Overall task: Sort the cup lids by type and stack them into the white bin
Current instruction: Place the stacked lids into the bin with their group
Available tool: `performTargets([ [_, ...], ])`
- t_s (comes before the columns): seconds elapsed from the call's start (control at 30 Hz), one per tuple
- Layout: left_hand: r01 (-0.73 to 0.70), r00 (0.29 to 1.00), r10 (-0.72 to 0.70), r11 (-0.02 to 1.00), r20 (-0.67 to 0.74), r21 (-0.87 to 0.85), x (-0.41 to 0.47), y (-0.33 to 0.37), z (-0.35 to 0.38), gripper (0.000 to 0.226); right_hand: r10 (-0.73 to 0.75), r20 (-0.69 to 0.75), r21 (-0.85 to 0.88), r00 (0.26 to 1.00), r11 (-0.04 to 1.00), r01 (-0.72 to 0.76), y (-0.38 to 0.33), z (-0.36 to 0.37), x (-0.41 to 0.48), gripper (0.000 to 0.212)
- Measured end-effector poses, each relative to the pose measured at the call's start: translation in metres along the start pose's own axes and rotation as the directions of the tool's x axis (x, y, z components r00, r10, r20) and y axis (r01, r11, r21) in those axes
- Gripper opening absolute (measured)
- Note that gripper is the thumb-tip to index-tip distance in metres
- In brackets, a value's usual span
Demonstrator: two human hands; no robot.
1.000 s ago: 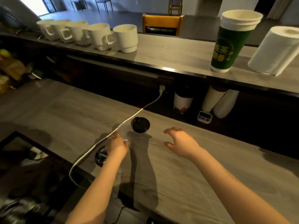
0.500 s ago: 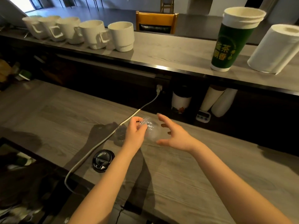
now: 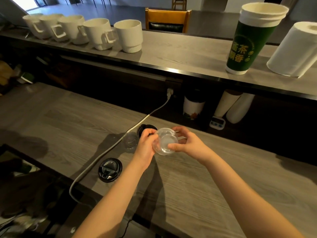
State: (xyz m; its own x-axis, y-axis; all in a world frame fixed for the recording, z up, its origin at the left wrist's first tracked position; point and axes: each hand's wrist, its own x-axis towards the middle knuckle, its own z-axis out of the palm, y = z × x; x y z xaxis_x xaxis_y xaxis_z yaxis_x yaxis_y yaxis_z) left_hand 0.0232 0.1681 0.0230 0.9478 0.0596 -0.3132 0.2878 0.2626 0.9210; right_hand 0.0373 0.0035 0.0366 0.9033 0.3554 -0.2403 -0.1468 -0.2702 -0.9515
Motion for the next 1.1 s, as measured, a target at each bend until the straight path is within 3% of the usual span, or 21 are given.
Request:
performTargets([
  [0.17,-0.055,0.988,0.101,0.938,-0.120,0.341,0.027,-0.012,-0.028,0.012,0.024,-0.150,-0.098,0.988,0.994,-0.039,0.004,0.006,0.009,0.067],
  [0.2,-0.054,0.973,0.153,0.881,-0.174,0.470,0.035,-0.013,-0.038,0.021,0.034,-0.178,-0.092,0.983,0.994,-0.051,0.006,0.005,0.010,0.066],
  [0.27,0.053,0.947,0.208,0.650,-0.244,0.758,0.050,-0.015,-0.060,0.054,0.073,-0.213,-0.044,0.974,0.995,-0.084,0.006,0.000,0.010,0.064],
  [0.33,0.150,0.956,0.172,0.410,-0.237,0.900,0.061,-0.016,-0.079,0.077,0.112,-0.227,0.004,0.968,0.994,-0.114,0.007,-0.005,0.010,0.063],
  [0.37,0.162,0.968,0.129,0.337,-0.216,0.928,0.066,-0.017,-0.085,0.084,0.124,-0.232,0.012,0.965,0.992,-0.125,0.008,-0.007,0.010,0.062],
  [0.47,0.190,0.979,0.042,0.187,-0.201,0.964,0.076,-0.023,-0.089,0.088,0.132,-0.242,0.010,0.961,0.991,-0.133,0.010,-0.011,0.009,0.059],
  [0.57,0.179,0.979,0.088,0.088,-0.186,0.980,0.078,-0.028,-0.085,0.071,0.140,-0.249,0.040,0.958,0.990,-0.134,0.013,-0.013,0.009,0.056],
  [0.63,0.162,0.981,0.088,0.109,-0.172,0.981,0.076,-0.030,-0.083,0.059,0.156,-0.249,0.061,0.956,0.987,-0.146,0.015,-0.013,0.009,0.055],
  [0.73,0.141,0.984,0.071,0.220,-0.160,0.965,0.068,-0.029,-0.083,0.058,0.201,-0.254,0.087,0.946,0.979,-0.185,0.018,-0.011,0.009,0.059],
  [0.87,0.014,0.977,0.192,0.388,-0.096,0.922,0.050,-0.012,-0.062,0.059,0.216,-0.282,0.120,0.935,0.975,-0.189,0.018,-0.007,0.011,0.066],
  [0.97,-0.187,0.946,0.323,0.549,0.000,0.815,0.037,-0.001,-0.038,0.058,0.214,-0.324,0.183,0.921,0.970,-0.161,0.015,-0.005,0.013,0.062],
  [1.1,-0.289,0.953,0.286,0.743,0.104,0.604,0.022,0.002,-0.012,0.055,0.161,-0.319,0.186,0.934,0.977,-0.105,0.009,-0.006,0.013,0.063],
])
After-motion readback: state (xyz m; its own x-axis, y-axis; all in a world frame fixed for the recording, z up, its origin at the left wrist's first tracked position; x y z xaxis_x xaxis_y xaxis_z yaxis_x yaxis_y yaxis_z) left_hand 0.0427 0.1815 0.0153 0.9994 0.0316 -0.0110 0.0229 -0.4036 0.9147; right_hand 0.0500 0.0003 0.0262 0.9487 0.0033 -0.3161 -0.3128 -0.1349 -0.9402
